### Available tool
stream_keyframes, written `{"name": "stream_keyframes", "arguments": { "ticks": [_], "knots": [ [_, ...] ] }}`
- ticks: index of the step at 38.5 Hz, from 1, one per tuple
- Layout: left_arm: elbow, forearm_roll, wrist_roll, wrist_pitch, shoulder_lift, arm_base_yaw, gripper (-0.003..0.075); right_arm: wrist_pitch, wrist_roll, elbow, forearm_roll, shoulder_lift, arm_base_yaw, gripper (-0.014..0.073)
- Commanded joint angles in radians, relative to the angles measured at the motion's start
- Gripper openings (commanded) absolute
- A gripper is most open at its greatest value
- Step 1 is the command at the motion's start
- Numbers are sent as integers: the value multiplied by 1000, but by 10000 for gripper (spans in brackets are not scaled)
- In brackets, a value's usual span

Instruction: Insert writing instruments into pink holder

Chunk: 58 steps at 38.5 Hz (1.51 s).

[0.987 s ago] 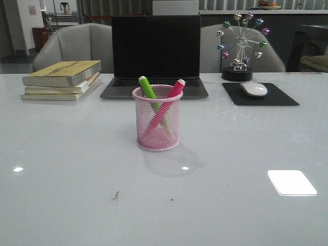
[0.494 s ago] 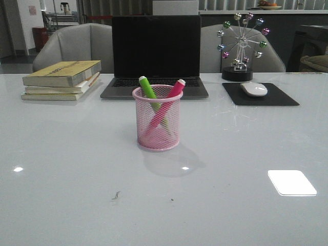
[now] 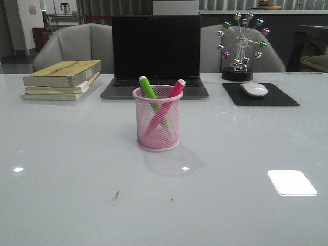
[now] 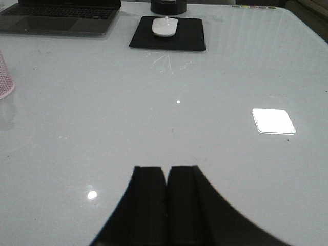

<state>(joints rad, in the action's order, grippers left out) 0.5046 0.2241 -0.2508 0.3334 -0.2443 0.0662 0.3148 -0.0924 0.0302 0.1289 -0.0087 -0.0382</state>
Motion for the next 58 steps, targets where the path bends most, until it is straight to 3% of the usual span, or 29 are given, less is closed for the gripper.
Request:
{"name": "stream_keyframes", "arguments": {
  "ticks": [1,24,35,40,58],
  "knots": [
    [-27,17,3,-115,33,0,92,-80,-5,1,-1,-14,-5,50],
    [-387,19,3,-437,169,0,92,-80,-5,1,-1,-14,-5,50],
    [-511,19,3,-437,265,0,92,-80,-5,1,-1,-14,-5,50],
    [-512,19,3,-373,272,0,92,-80,-5,1,-1,-14,-5,50],
    [-512,19,3,-368,272,0,92,-82,-5,1,-1,-14,-5,50]
  ]
}}
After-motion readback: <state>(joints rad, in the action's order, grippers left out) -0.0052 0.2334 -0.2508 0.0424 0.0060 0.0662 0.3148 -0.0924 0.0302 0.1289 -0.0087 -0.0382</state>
